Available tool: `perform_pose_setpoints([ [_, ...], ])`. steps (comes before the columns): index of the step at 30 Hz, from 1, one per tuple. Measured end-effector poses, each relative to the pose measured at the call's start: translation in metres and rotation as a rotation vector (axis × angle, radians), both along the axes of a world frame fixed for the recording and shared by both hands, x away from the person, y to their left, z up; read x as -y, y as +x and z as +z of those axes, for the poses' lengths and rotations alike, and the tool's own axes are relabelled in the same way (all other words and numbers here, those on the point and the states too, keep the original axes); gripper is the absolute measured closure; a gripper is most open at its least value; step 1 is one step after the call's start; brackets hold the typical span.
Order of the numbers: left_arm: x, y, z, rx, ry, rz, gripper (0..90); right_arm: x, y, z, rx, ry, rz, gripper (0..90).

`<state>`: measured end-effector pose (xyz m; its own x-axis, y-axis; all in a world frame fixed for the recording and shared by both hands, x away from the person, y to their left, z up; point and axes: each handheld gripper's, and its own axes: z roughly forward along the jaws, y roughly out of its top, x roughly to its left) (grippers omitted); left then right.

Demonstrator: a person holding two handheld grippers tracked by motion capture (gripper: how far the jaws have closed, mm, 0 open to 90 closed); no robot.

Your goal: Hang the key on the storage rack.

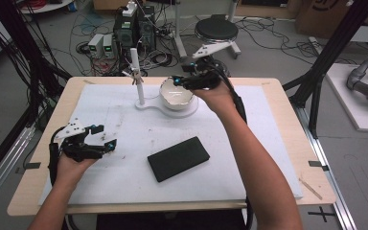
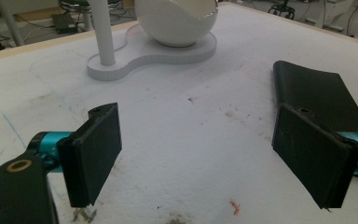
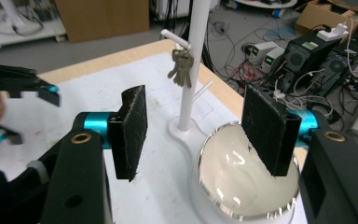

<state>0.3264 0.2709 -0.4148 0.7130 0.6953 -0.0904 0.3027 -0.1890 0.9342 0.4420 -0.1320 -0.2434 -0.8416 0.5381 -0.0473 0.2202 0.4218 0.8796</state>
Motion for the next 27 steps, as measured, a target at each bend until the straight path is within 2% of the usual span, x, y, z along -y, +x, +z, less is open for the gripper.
perform_pose_setpoints([
  [5,0.004,0.001,0.002,0.019,0.003,-0.03,15.8,0.029,-0.02,-0.004,-0.015,0.014,-0.027,36.7],
  [7,0.006,0.002,0.003,0.026,0.006,-0.035,15.8,0.039,-0.026,-0.006,-0.003,0.013,-0.04,36.2],
  [13,0.013,0.004,0.004,0.026,-0.002,-0.055,15.8,0.071,-0.045,-0.02,-0.005,0.038,-0.08,33.3],
  [15,0.015,0.005,0.005,0.024,-0.003,-0.061,15.8,0.082,-0.054,-0.025,-0.007,0.046,-0.103,29.8],
  [21,0.022,0.01,0.005,0.021,-0.016,-0.075,15.8,0.111,-0.083,-0.048,0.009,0.074,-0.15,27.8],
  [22,0.023,0.011,0.005,0.023,-0.01,-0.075,15.8,0.116,-0.087,-0.053,0.008,0.081,-0.15,27.9],
  [24,0.025,0.013,0.005,0.028,-0.016,-0.08,15.8,0.126,-0.095,-0.065,0.042,0.093,-0.144,28.0],
  [27,0.027,0.018,0.005,0.027,-0.021,-0.082,15.8,0.139,-0.103,-0.082,0.041,0.123,-0.16,27.9],
])
